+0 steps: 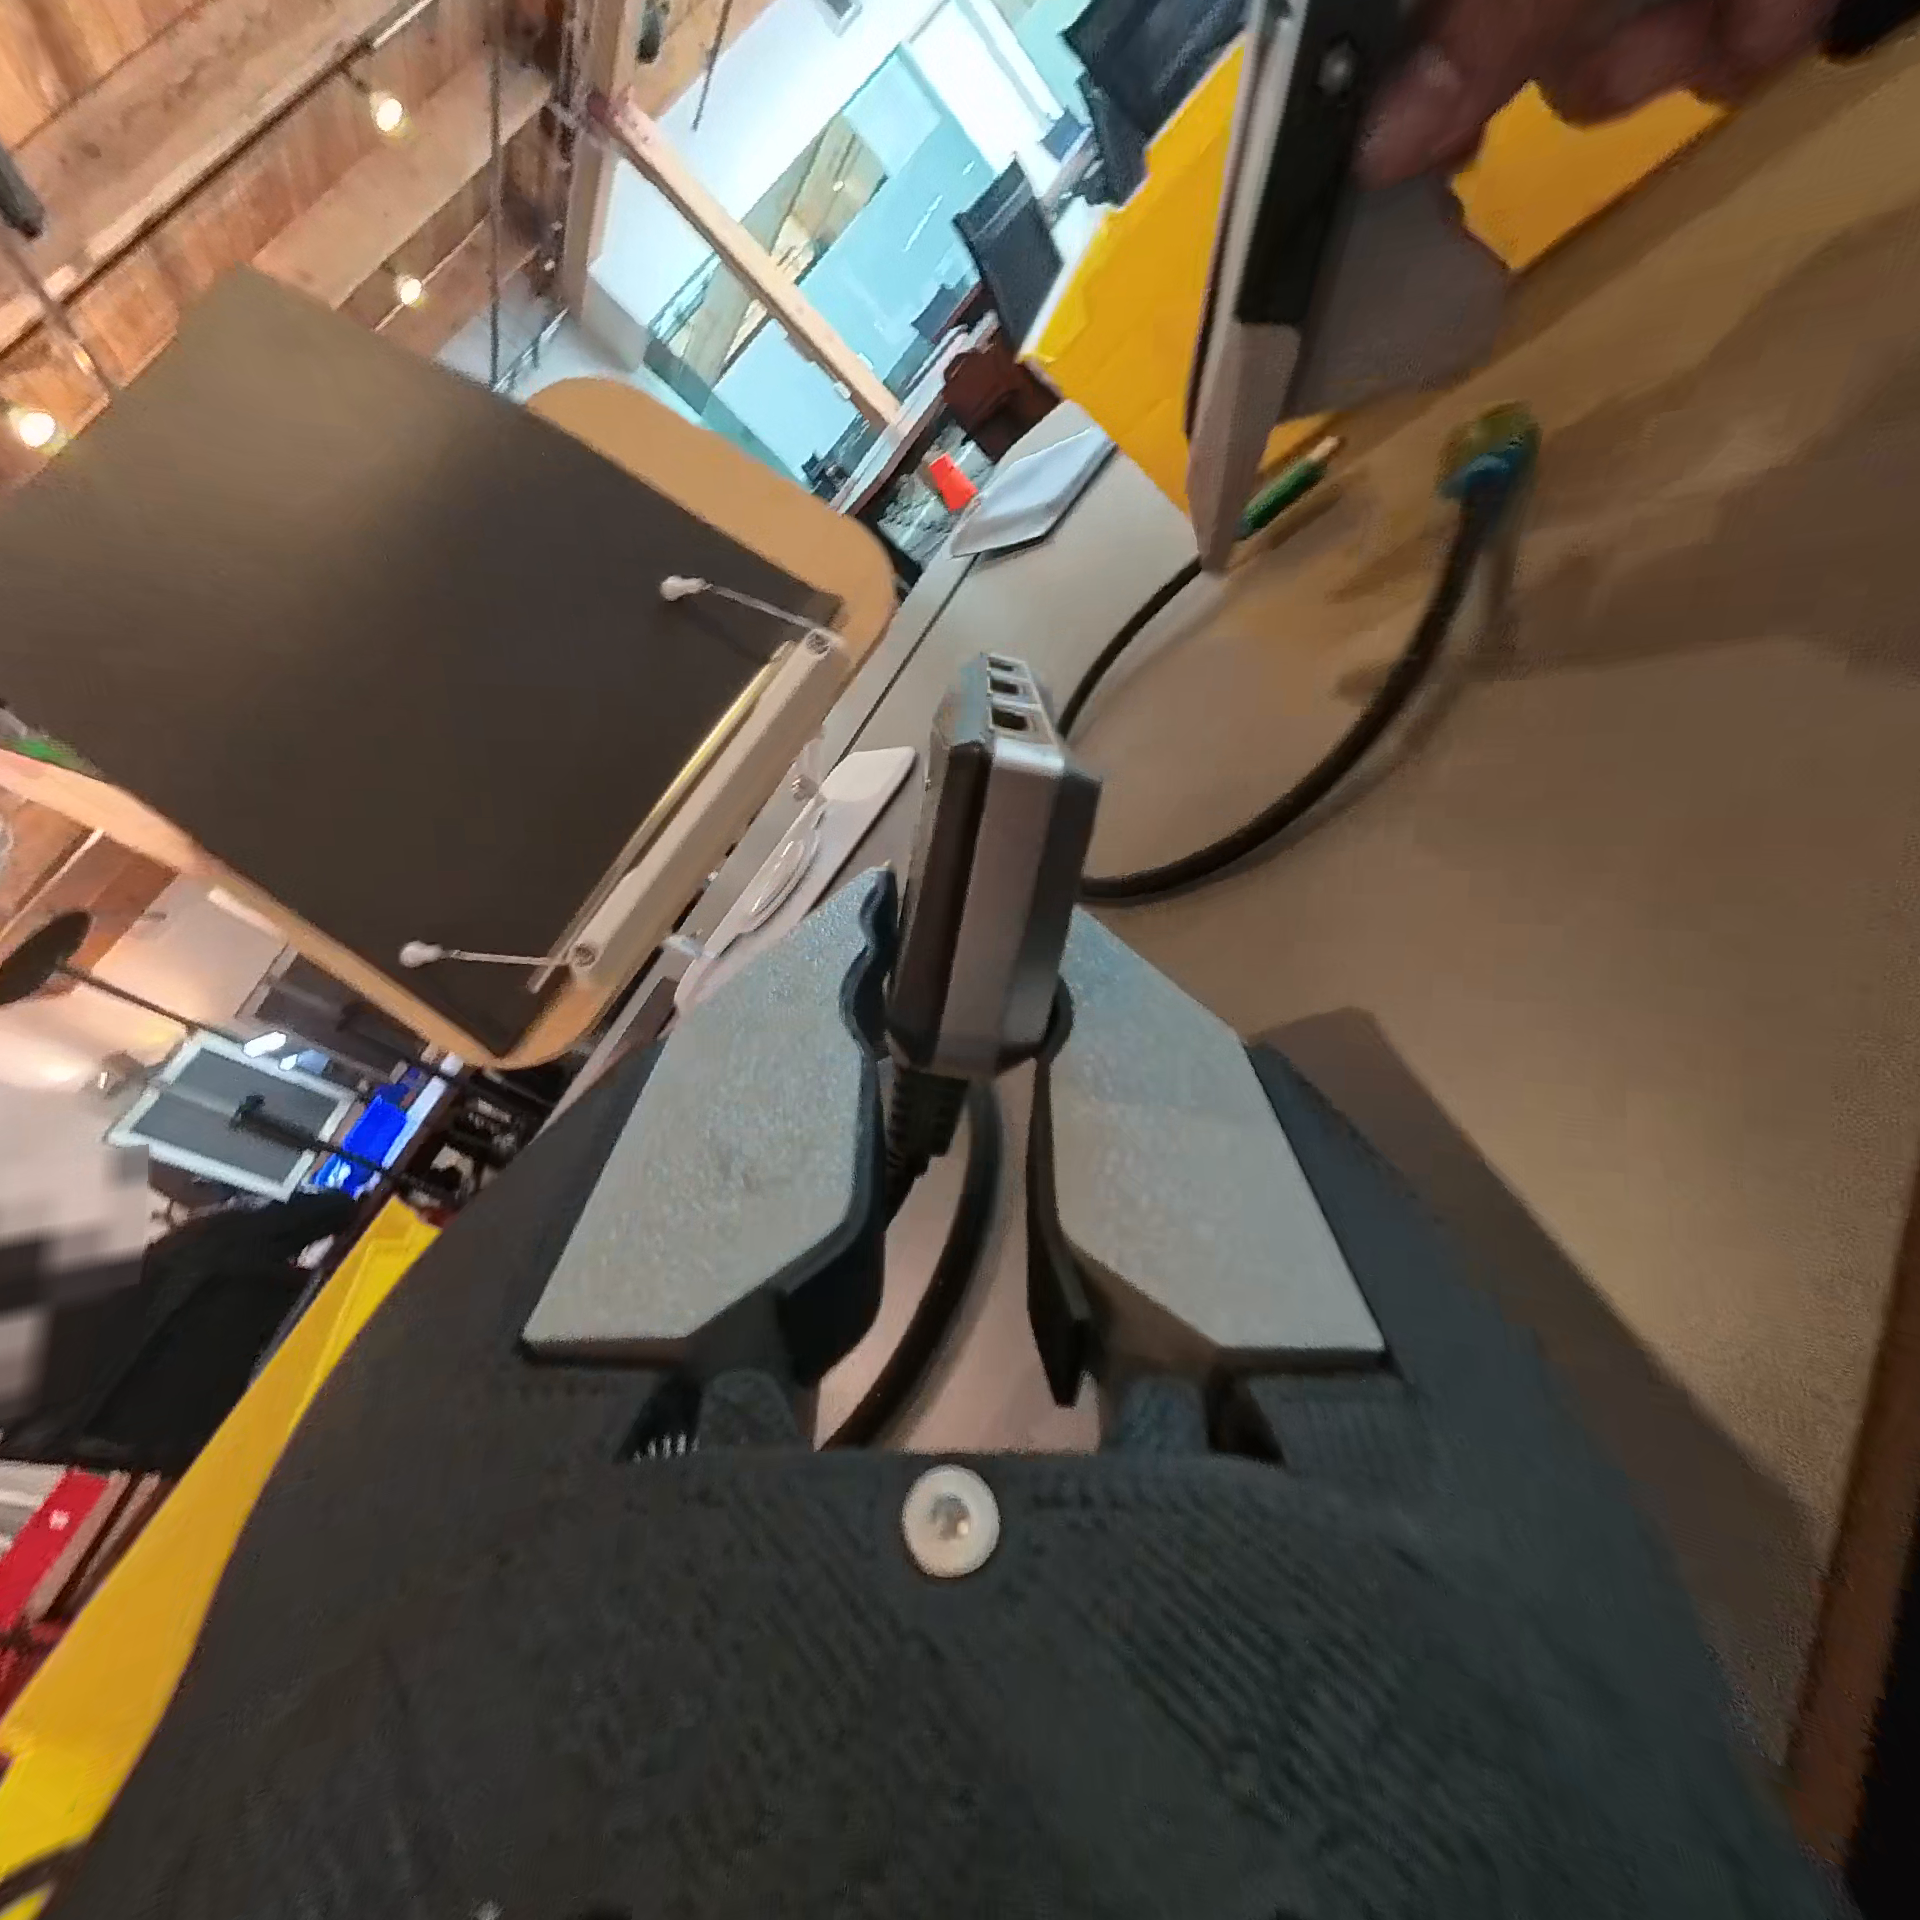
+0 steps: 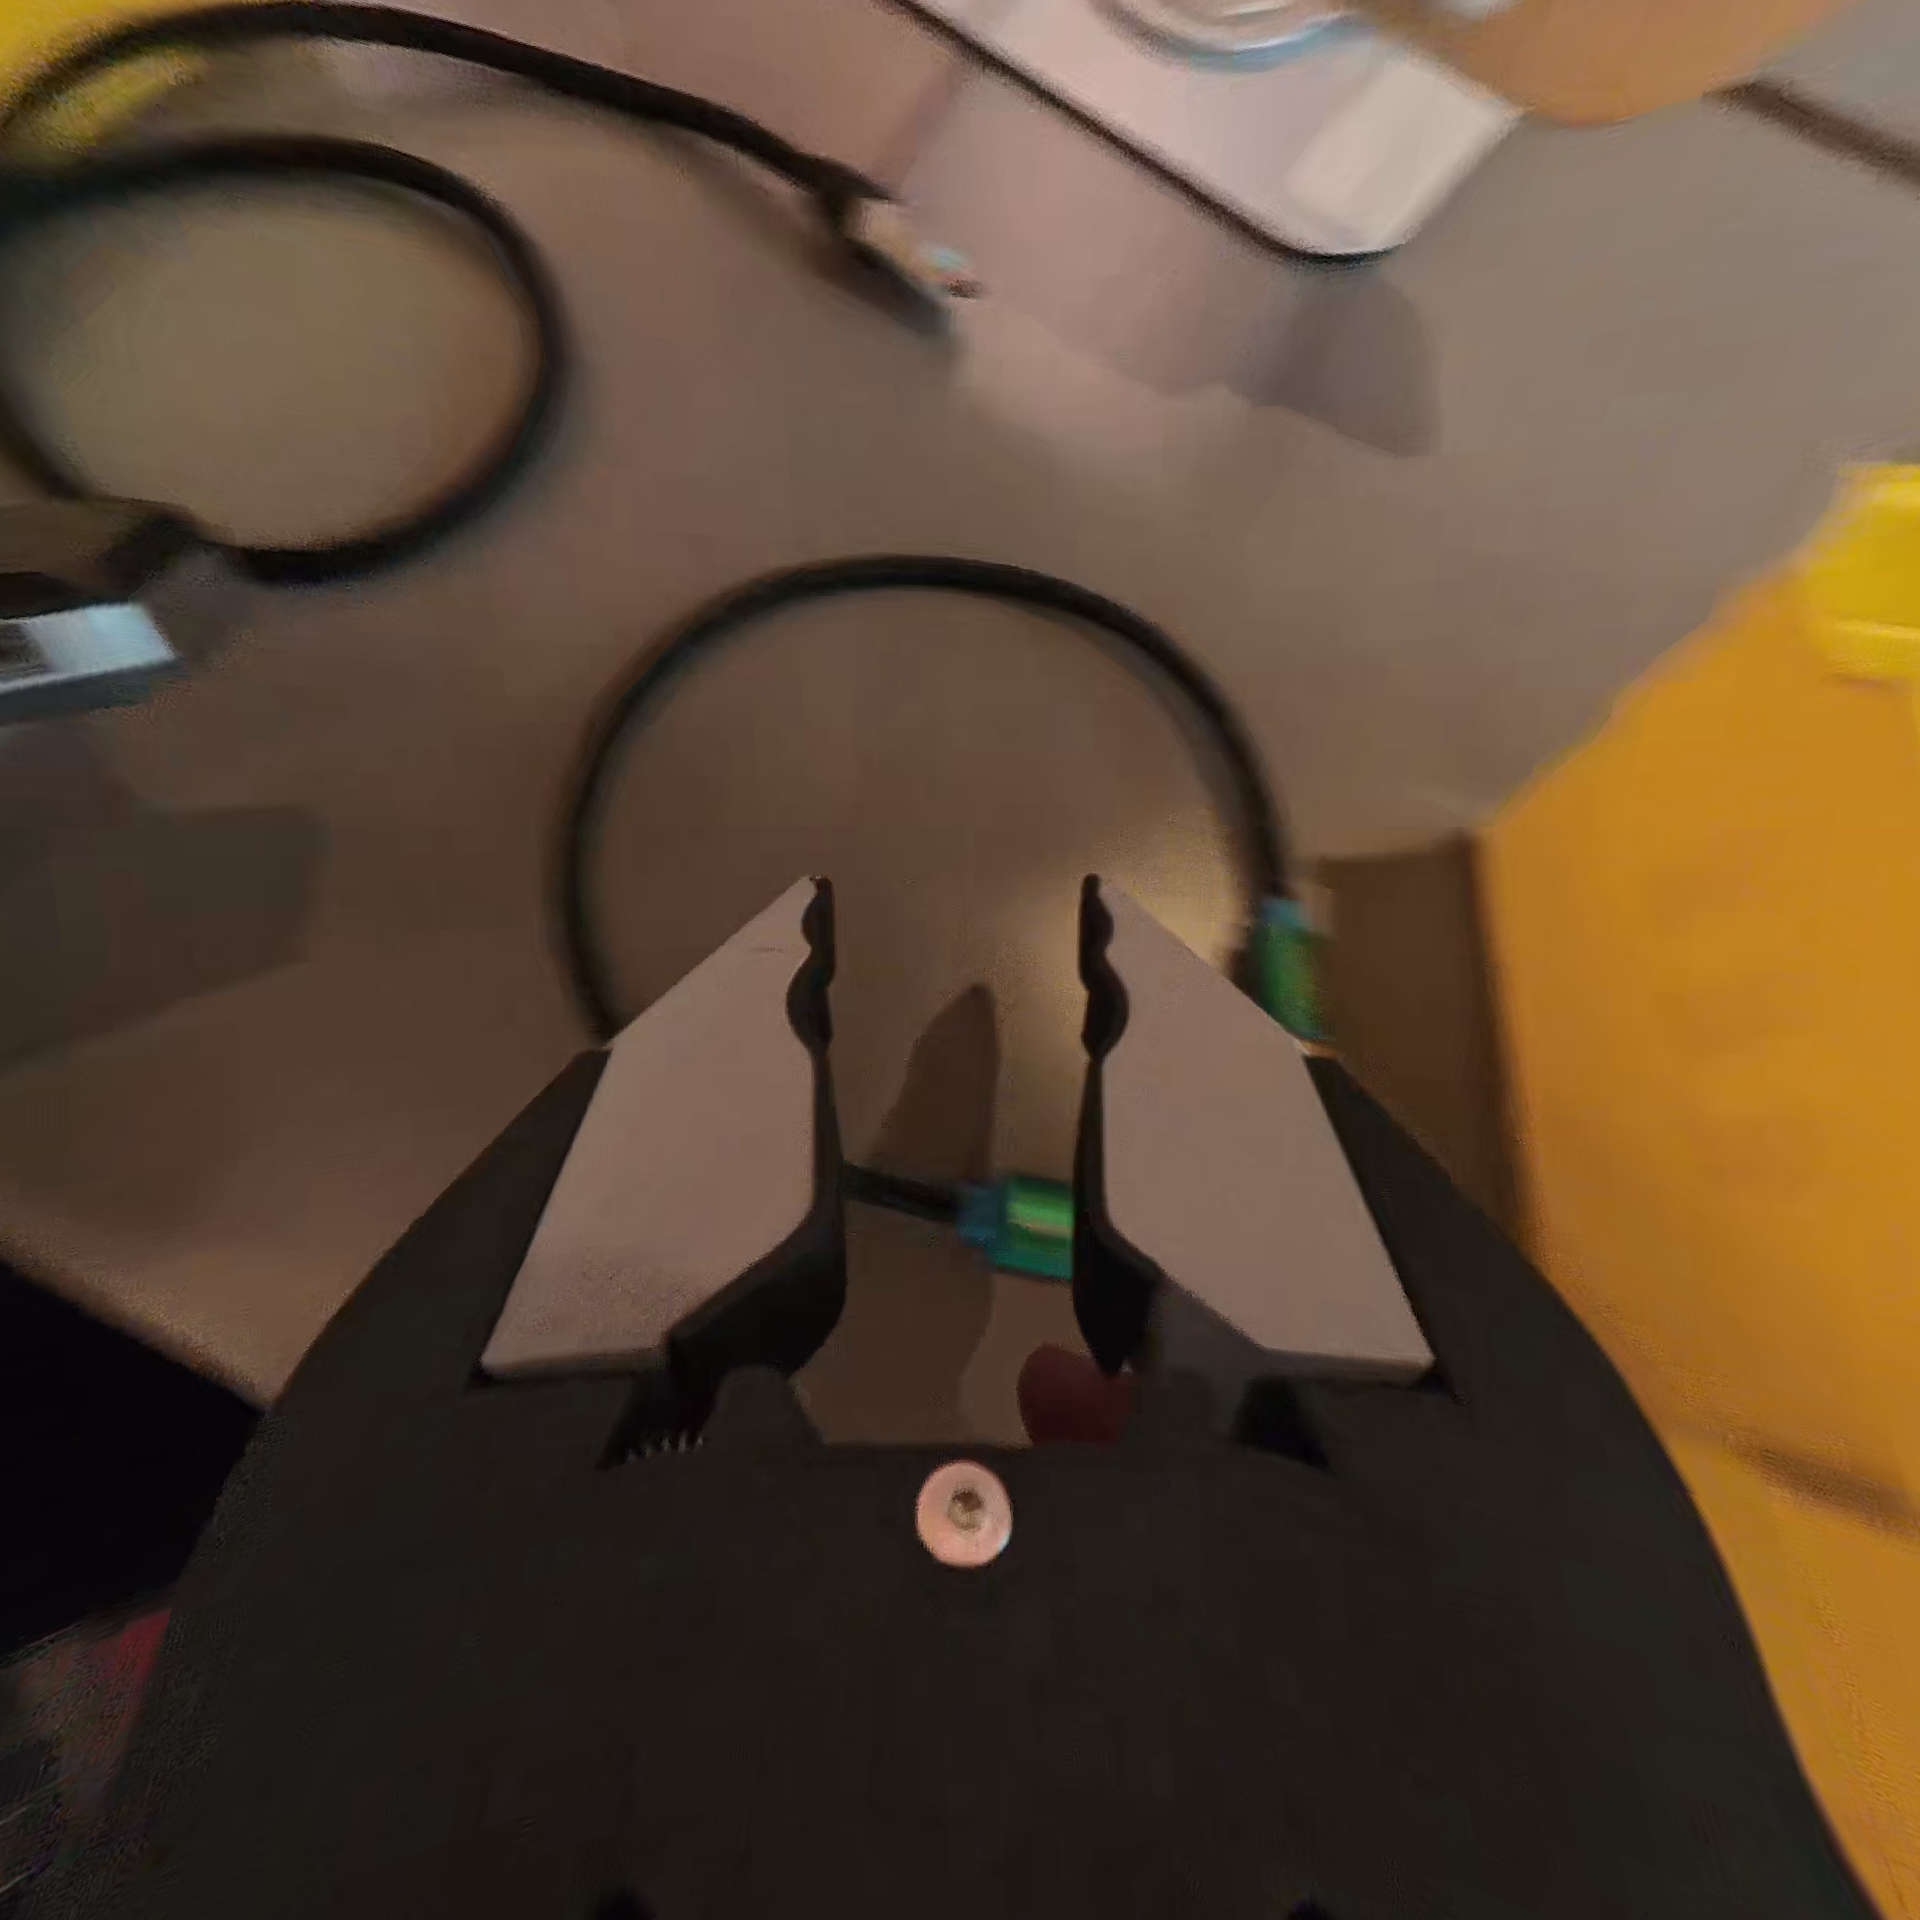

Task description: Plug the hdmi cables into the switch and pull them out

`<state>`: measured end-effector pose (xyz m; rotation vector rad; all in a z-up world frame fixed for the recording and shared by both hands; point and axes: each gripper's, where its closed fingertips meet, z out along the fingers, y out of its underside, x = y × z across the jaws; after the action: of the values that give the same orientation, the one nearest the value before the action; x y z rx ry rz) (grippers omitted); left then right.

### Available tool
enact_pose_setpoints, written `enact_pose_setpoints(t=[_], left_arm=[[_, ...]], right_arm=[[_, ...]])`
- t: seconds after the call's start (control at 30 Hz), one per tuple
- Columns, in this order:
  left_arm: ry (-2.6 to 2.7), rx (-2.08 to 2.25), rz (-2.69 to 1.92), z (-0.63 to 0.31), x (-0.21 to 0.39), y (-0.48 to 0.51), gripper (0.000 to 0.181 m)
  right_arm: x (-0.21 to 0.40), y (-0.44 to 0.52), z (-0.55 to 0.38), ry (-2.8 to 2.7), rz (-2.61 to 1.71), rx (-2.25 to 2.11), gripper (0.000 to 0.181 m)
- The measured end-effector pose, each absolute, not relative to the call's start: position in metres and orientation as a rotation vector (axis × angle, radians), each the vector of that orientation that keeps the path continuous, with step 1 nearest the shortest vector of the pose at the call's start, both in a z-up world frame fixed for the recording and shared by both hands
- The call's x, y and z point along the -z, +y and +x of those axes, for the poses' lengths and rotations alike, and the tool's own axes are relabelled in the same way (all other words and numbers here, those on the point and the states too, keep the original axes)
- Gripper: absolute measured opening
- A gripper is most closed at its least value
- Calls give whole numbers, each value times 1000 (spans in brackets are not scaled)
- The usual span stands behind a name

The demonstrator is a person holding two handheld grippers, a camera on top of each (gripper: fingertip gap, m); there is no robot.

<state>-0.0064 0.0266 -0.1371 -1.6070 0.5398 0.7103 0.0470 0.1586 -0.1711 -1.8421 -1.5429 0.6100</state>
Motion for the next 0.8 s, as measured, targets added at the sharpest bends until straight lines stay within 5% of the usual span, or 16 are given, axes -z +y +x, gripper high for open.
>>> enact_pose_setpoints(t=[0.1, 0.33, 0.47, 0.5, 0.63, 0.8], left_arm=[[459, -727, -1611, -20, 132, 23, 22], [487, -703, -1613, -15, 134, 24, 22], [501, -702, -1613, -13, 135, 24, 22], [503, -703, -1612, -13, 135, 24, 22], [504, -695, -1610, -12, 135, 24, 22], [509, -691, -1610, -11, 135, 24, 22]], right_arm=[[172, 95, 30, -1741, -1839, -877, 50], [215, 82, 74, -1971, -1802, -602, 64], [213, 75, 85, -2247, -1504, -552, 7], [213, 69, 95, -2380, -1400, -535, 6], [197, 100, 122, -2629, -961, -107, 6], [161, 122, 116, -2470, -1261, -26, 28]])
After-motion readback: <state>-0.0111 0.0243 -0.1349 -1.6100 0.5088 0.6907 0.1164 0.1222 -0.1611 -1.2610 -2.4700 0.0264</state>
